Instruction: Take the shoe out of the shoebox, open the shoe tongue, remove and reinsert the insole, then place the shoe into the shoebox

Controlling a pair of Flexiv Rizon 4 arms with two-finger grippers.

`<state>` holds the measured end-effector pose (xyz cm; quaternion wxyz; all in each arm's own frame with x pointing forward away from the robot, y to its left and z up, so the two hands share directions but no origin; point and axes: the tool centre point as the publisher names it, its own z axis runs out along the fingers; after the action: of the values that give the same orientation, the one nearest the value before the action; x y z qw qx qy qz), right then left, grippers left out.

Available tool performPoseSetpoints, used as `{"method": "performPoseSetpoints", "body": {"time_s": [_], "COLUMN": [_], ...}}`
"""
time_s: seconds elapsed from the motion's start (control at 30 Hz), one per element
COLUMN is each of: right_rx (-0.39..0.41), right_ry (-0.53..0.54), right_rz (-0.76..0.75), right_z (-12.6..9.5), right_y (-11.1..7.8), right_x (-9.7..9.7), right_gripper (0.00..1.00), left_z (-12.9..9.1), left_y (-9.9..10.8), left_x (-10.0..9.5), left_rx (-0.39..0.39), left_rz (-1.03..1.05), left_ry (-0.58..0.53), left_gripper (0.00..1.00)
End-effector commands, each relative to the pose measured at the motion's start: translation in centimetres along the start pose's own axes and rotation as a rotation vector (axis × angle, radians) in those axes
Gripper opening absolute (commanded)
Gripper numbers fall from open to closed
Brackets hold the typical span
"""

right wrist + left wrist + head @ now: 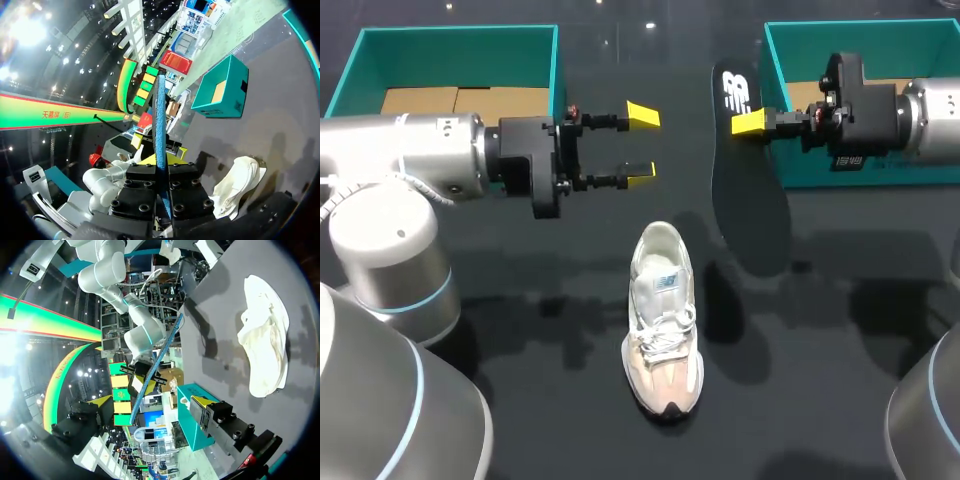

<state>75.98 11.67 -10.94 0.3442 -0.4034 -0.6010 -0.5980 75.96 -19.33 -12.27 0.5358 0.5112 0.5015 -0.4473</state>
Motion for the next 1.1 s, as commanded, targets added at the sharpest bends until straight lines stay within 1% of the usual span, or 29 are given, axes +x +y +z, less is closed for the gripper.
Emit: {"method": "performPoseSetpoints", "body": {"time_s": [0.03,0.07,0.1,0.17,0.3,0.37,0.4,0.43,0.47,0.7,0.73,0.8,0.83,0.9,1.03,1.07,1.1], "right_rx": [0.002,0.002,0.002,0.024,0.093,0.086,0.088,0.091,0.091,0.091,0.091,0.131,0.136,0.122,0.102,0.095,0.088], "right_ry": [0.0,0.0,0.0,-0.049,-0.108,-0.092,-0.103,-0.144,-0.144,-0.144,-0.144,-0.167,-0.166,-0.141,-0.143,-0.135,-0.13], "right_rz": [0.0,0.0,0.0,0.082,0.218,0.239,0.261,0.274,0.274,0.274,0.274,0.338,0.349,0.375,0.437,0.441,0.445], "right_z": [0.2,0.2,0.2,0.6,1.4,1.4,1.3,1.0,1.0,1.0,1.0,1.7,2.1,2.5,3.1,3.2,3.4], "right_y": [0.1,0.1,0.1,1.2,3.3,3.9,4.0,3.9,3.9,3.9,3.9,4.3,4.5,5.0,5.5,5.5,5.6], "right_x": [-0.1,-0.1,-0.1,-1.1,-2.2,-3.0,-3.3,-3.5,-3.5,-3.5,-3.5,-4.6,-4.9,-5.4,-6.4,-6.6,-6.8], "right_gripper": [0.0,0.0,0.0,0.0,0.0,0.0,0.0,0.0,0.0,0.0,0.0,0.0,0.0,0.0,0.0,0.0,0.0], "left_z": [0.2,0.2,0.7,1.3,2.2,2.6,2.8,3.0,3.0,3.0,3.4,4.3,4.7,5.5,6.7,6.9,7.1], "left_y": [0.0,0.0,-0.2,-0.4,-0.2,0.2,0.5,0.7,1.0,1.0,1.1,1.4,1.6,2.1,2.8,3.0,3.1], "left_x": [0.1,0.1,0.2,0.3,0.5,0.7,0.8,0.9,1.0,1.0,1.1,1.4,1.5,1.7,2.0,2.1,2.1], "left_rx": [-0.002,-0.002,0.0,0.031,0.026,0.018,0.004,-0.003,-0.028,-0.028,-0.022,-0.017,-0.011,-0.008,0.003,0.004,0.004], "left_rz": [0.002,0.002,0.027,0.03,0.037,0.002,0.004,0.008,0.014,0.014,0.015,0.0,-0.011,-0.03,-0.06,-0.062,-0.063], "left_ry": [-0.001,-0.001,0.015,-0.006,-0.002,0.004,0.015,0.025,0.041,0.041,0.04,0.043,0.037,0.035,0.022,0.022,0.022], "left_gripper": [1.0,1.0,1.0,1.0,1.0,1.0,1.0,1.0,1.0,1.0,1.0,1.0,1.0,1.0,1.0,0.94,0.9]}}
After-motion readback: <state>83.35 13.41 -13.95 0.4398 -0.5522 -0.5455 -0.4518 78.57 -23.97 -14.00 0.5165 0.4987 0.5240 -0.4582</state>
